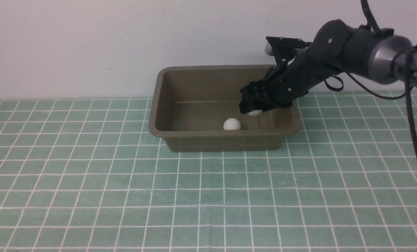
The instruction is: Put the table tennis balls in the box on the green coffee tablecloth.
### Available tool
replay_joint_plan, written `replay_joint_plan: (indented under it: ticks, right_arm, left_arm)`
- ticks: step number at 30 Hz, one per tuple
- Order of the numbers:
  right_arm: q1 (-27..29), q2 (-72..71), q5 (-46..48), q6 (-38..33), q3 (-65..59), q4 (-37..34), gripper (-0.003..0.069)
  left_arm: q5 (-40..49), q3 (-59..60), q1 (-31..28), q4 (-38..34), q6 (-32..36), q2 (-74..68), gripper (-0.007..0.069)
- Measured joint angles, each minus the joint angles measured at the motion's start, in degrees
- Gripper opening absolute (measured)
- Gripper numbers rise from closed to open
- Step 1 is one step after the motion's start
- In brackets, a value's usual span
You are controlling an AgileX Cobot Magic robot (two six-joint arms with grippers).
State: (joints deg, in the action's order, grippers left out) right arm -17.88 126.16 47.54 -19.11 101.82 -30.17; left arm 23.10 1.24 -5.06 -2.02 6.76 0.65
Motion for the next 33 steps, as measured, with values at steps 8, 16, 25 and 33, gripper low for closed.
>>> replay_joint_plan:
  ticks: [8,16,25,33]
  right_arm:
    - [0.0,0.12,0.32,0.0,0.94,-0.07,0.0509]
    - [0.0,0.12,19.83,0.0,21.76,3.35,0.0437]
    - [3.02,-8.44,24.62,8.55,32.12,11.63,0.0275]
    - [7.18,-25.71,25.4,11.92,32.59,15.09,0.0174]
  left_arm:
    - [0.0,0.0,0.0,0.0,0.0,0.0,0.051]
    - [0.0,0.0,0.0,0.0,0.0,0.0,0.051]
    - [0.0,0.0,0.0,0.05,0.0,0.0,0.051]
    - [0.0,0.0,0.0,0.05,0.0,0.0,0.051]
